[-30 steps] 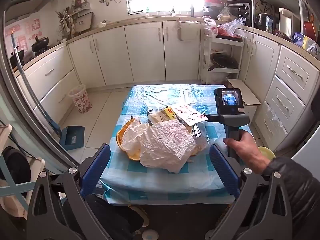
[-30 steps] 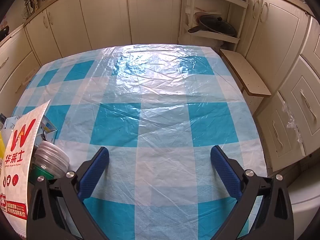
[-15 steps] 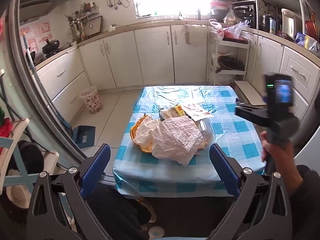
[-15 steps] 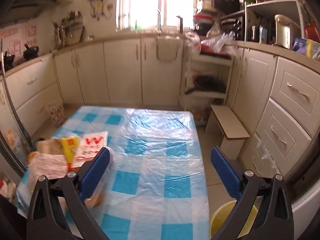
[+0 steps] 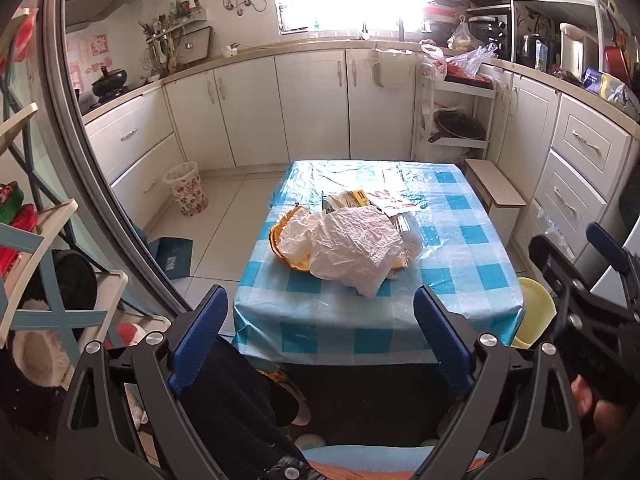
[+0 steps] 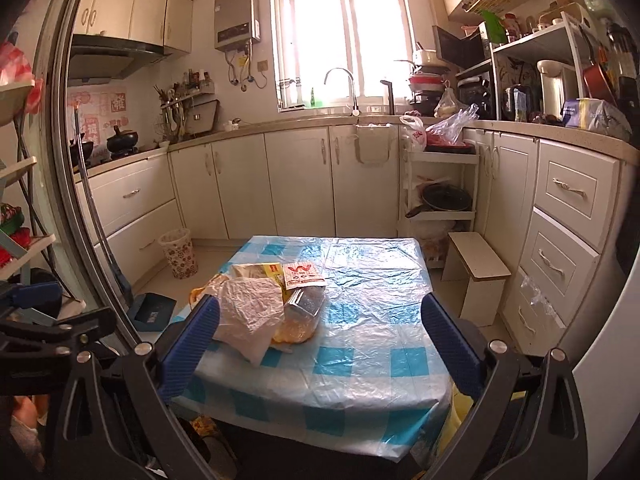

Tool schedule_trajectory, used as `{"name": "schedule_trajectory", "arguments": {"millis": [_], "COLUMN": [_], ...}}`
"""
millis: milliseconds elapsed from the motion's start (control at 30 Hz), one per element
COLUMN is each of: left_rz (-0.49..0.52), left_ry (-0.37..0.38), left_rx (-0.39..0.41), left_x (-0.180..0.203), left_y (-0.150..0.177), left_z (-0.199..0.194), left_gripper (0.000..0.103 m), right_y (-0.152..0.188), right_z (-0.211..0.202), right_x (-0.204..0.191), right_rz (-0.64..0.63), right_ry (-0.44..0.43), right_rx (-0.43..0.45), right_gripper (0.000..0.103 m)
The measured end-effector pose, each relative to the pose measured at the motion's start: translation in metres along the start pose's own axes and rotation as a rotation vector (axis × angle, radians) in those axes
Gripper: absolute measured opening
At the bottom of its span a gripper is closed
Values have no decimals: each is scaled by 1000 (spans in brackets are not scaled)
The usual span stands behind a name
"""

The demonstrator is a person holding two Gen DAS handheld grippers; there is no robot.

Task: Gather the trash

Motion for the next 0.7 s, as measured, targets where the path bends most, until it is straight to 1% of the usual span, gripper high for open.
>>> {"name": "schedule_trajectory", "arguments": {"millis": [100, 267, 367, 700], "left_rz": [-2, -18, -21, -18], "left_ry": [4, -14, -20, -19], "left_rx": [9, 30, 42, 76], "left_x": [1, -3, -3, -4], "left_y": [0, 1, -2, -6], "left_z": [-6, -17, -23, -40], "left_gripper": [91, 91, 91, 91], "right_y": [6, 9, 5, -3], "right_z": [-12, -31, -37, -56], "right_x": [-4, -5, 0, -5], "right_rz": [23, 23, 39, 41], "right_ry": [-20, -37, -47, -57], "right_rx": [-12, 12, 19, 55], "right_gripper": [97, 97, 97, 97]}}
Point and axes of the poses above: each gripper's, at about its wrist camera, not at the fingertips, and z roughly the way its jaws point, x to its right, y to its underside, the point moved 7 cm from there along z, roughly the way its jaws point, and after that the axes turned 3 degrees about x, right-handed, at the moved point
